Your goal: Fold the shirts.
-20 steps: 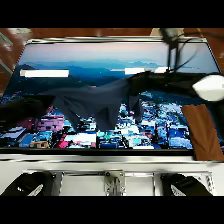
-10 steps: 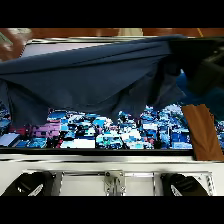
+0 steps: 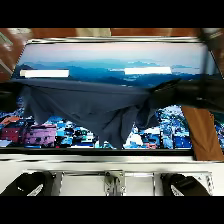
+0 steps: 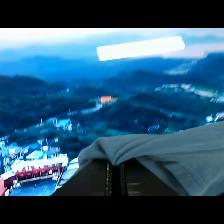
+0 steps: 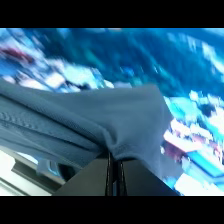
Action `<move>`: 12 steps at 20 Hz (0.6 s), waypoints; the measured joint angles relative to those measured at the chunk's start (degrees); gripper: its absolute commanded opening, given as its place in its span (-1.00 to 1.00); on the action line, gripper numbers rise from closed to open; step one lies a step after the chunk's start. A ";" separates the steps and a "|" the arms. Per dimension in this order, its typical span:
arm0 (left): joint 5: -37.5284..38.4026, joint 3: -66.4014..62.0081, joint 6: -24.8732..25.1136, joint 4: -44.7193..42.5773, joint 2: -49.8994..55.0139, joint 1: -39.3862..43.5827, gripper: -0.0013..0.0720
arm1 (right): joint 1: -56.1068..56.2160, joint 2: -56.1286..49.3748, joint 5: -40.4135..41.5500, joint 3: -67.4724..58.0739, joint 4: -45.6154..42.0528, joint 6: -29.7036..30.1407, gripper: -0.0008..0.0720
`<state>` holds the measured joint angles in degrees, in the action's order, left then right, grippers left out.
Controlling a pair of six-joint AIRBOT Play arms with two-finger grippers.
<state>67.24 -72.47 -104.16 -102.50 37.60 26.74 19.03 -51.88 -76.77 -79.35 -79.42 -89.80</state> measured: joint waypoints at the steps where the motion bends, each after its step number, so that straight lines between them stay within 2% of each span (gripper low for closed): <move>1: 0.02 1.44 0.00 0.04 1.46 0.00 -0.85 | -0.02 -2.21 -0.90 0.76 -1.14 -0.04 -0.83; 6: 3.08 3.72 -1.07 1.33 5.84 0.09 -0.85 | -0.04 -8.66 3.50 0.98 -3.74 -0.24 -0.83; 12: 5.20 -7.37 1.49 3.15 3.30 2.89 -0.85 | -0.02 -2.51 8.55 -11.50 -8.11 0.33 -0.83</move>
<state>72.44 -79.83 -102.67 -99.35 40.91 29.63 19.00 -54.39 -68.23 -90.85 -87.53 -89.47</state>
